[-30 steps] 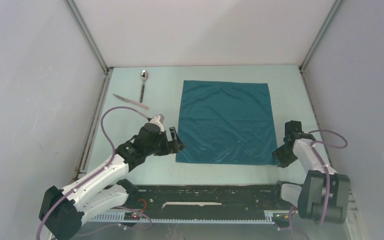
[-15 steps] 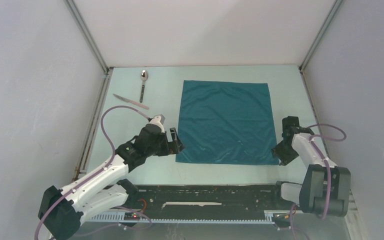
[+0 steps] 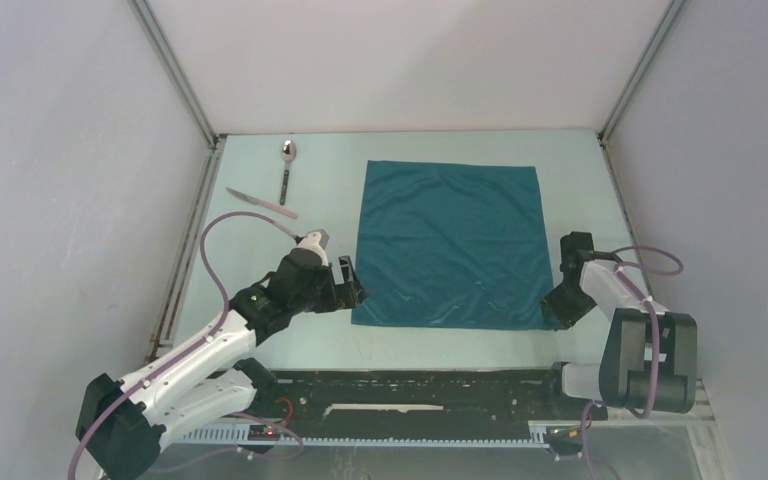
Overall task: Fold the napkin into a case and place the utensils inside
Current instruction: Pick up the flattened napkin from the center of the board.
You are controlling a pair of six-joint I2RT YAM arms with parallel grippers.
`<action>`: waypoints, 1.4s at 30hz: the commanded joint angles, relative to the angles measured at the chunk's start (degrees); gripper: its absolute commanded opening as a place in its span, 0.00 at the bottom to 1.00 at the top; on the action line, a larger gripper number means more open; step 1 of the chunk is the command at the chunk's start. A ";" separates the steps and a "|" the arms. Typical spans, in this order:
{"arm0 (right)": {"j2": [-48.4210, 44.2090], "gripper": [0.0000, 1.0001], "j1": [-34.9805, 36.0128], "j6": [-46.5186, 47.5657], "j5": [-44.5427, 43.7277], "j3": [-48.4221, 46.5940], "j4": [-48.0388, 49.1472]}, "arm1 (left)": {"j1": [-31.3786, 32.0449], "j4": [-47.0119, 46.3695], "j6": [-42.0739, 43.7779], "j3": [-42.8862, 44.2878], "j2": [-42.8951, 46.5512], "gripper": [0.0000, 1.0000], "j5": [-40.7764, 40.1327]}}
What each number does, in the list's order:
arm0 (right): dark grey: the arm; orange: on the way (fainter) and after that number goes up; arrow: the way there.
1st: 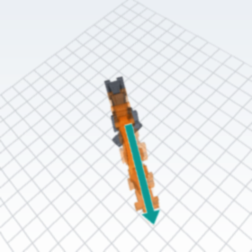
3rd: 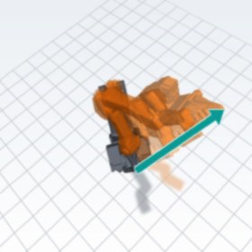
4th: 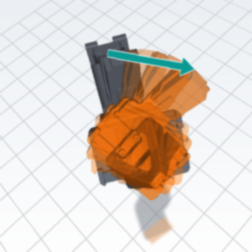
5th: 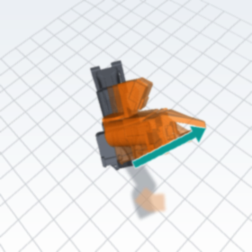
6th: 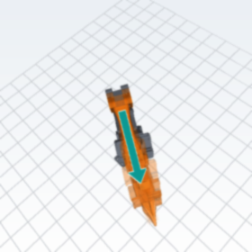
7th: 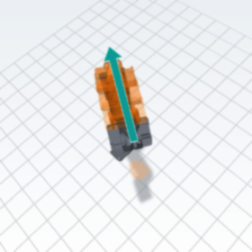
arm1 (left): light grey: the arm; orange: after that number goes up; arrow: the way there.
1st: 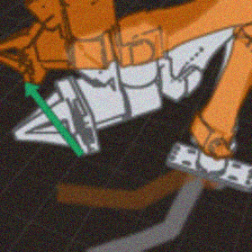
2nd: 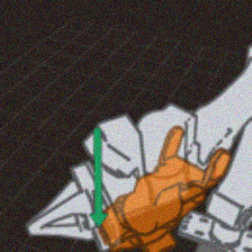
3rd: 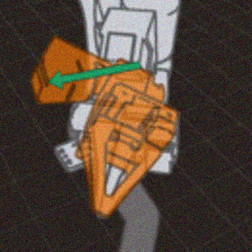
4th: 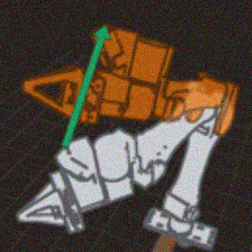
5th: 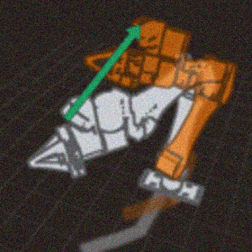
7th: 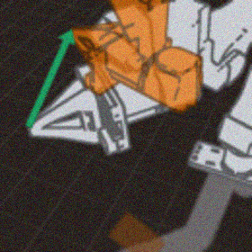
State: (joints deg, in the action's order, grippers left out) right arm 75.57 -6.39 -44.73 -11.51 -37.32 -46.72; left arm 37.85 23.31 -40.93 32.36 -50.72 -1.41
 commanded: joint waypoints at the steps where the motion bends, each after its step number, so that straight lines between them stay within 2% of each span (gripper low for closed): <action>1: -0.28 0.39 -1.05 1.89 0.62 1.81 5.83 | -0.43 -0.28 0.79 3.00 0.64 0.98 -1.22; 9: -8.48 0.00 -0.45 2.36 1.78 4.11 8.08 | -2.91 -2.06 -1.85 0.28 1.13 0.98 0.94; 12: -11.23 0.00 1.10 1.91 2.10 4.29 7.50 | -4.27 -0.97 -3.74 0.00 -1.67 0.95 0.97; 15: -13.58 0.00 3.05 2.24 1.61 4.27 7.38 | -4.36 4.09 -7.42 2.20 -7.58 0.81 -2.57; 20: -17.04 0.00 6.21 0.67 -2.37 4.45 6.17 | -2.31 14.27 -15.03 9.79 -20.62 0.85 -3.79; 26: -18.95 0.00 9.59 0.58 -3.92 5.30 6.90 | 5.68 25.33 -30.89 18.90 -29.41 0.82 -9.38; 28: -19.86 0.00 9.76 0.92 -3.08 5.67 7.31 | 6.83 31.63 -35.75 22.61 -34.36 0.76 -9.20; 30: -20.98 0.00 9.91 1.11 -2.62 5.97 7.67 | 6.96 39.21 -39.80 26.21 -39.41 0.65 -8.46; 32: -22.04 0.00 9.91 1.52 -1.85 6.30 8.01 | 7.37 41.25 -40.71 28.24 -43.25 0.61 -5.87; 34: -23.35 0.00 9.91 1.50 -1.41 6.62 8.13 | 7.58 41.03 -42.32 28.79 -44.28 0.61 -5.85; 39: -25.28 0.00 9.91 1.88 -0.04 7.39 8.76 | 7.61 38.48 -44.53 29.20 -43.38 0.73 -8.50; 42: -25.25 0.00 9.90 2.34 0.83 7.42 9.09 | 7.34 37.88 -44.78 30.67 -44.38 0.76 -9.19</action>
State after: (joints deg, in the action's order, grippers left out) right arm 51.11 3.16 -42.94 -11.42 -30.06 -39.51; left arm 45.23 60.58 -82.04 59.99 -95.50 -7.90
